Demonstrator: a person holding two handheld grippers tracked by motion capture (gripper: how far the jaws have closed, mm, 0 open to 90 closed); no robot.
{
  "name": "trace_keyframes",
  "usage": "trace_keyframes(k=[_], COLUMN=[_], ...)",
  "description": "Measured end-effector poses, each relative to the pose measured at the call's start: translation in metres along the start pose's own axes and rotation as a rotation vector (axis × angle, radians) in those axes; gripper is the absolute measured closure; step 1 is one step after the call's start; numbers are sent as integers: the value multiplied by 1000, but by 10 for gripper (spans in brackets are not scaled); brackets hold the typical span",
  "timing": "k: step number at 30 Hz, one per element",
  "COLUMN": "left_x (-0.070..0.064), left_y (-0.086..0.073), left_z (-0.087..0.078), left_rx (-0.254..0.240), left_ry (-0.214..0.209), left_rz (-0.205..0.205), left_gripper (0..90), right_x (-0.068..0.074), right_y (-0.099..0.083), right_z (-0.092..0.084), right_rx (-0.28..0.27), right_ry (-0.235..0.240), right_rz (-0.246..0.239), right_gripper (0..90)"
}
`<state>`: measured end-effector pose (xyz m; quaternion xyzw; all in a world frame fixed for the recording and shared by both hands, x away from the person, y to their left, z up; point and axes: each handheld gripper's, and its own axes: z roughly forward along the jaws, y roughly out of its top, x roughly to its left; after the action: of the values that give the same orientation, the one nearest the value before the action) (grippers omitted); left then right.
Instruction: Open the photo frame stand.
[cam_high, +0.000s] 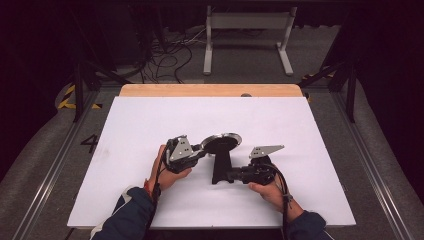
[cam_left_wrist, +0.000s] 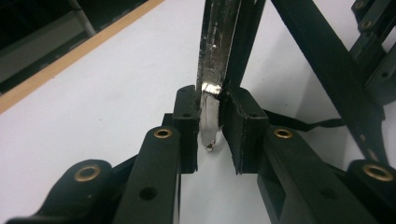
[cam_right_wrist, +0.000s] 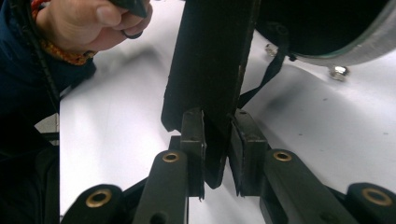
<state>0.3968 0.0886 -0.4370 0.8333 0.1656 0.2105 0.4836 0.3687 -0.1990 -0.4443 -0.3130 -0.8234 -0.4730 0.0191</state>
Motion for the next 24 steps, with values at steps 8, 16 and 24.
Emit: trace_keyframes(k=[8,16,24], left_x=[-1,-1,-1], left_y=[-2,-2,-3], left_z=[-2,-3,-3], left_rx=[-1,15,10], left_ry=[-30,-51,-66], left_rz=[-6,2,-6], left_gripper=[766,754,747], right_x=[4,10,13], right_y=[-3,-6,-8], right_z=[-3,-2,-2], right_rx=[17,49,64], right_ry=[-23,-31,-33], right_rz=[-12,-44,-67], right_gripper=[773,788,794])
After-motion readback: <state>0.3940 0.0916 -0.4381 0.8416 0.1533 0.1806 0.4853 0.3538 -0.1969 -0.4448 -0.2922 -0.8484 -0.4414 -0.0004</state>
